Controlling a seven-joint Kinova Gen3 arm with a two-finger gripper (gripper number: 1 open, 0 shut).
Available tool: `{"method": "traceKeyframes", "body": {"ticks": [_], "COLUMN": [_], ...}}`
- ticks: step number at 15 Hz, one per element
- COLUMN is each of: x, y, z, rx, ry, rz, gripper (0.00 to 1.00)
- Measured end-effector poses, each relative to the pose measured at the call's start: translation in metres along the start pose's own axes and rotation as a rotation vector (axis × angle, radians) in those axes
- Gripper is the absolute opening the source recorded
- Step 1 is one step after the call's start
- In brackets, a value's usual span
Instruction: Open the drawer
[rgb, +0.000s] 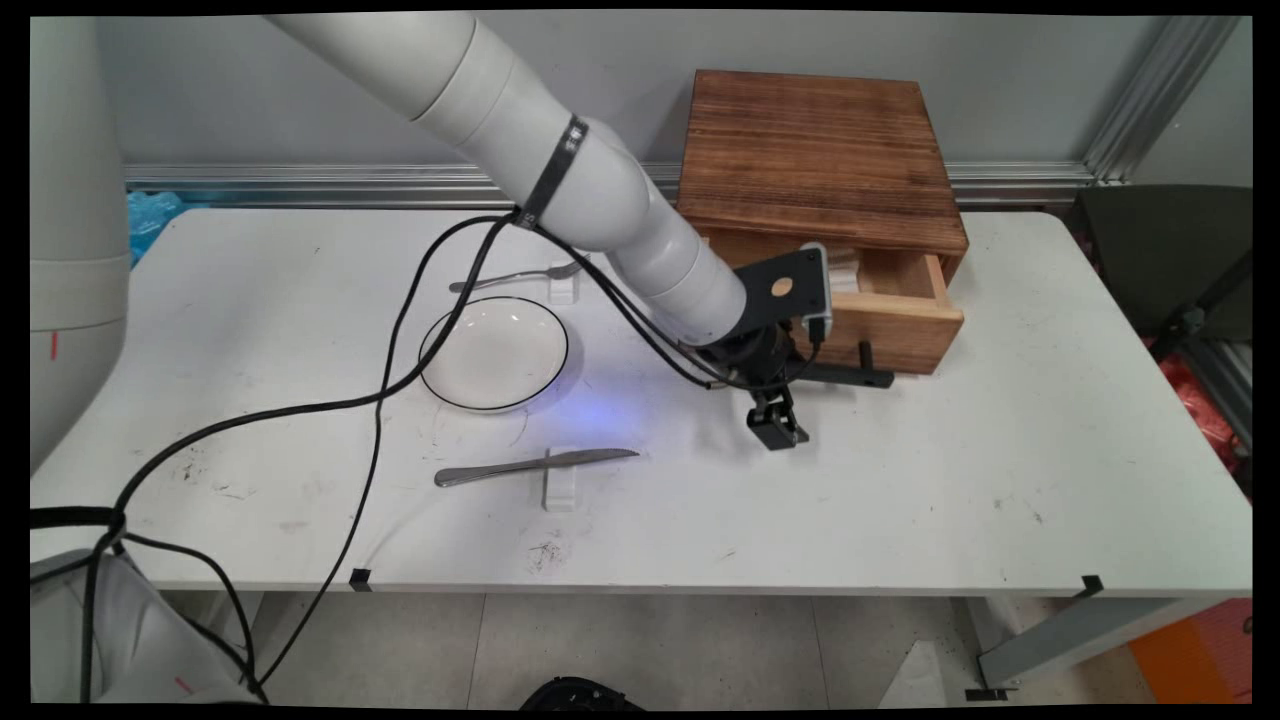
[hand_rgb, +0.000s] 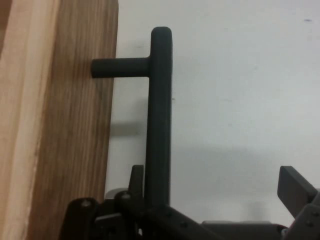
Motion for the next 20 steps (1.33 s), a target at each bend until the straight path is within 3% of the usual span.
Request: {"method": "traceKeyframes", "body": {"ticks": [20], "x": [0.004], "y": [0.077], "z": [-0.029], "rx": [-0.071], "ry": [0.016], "rz": [0.003], "gripper": [1.00]}}
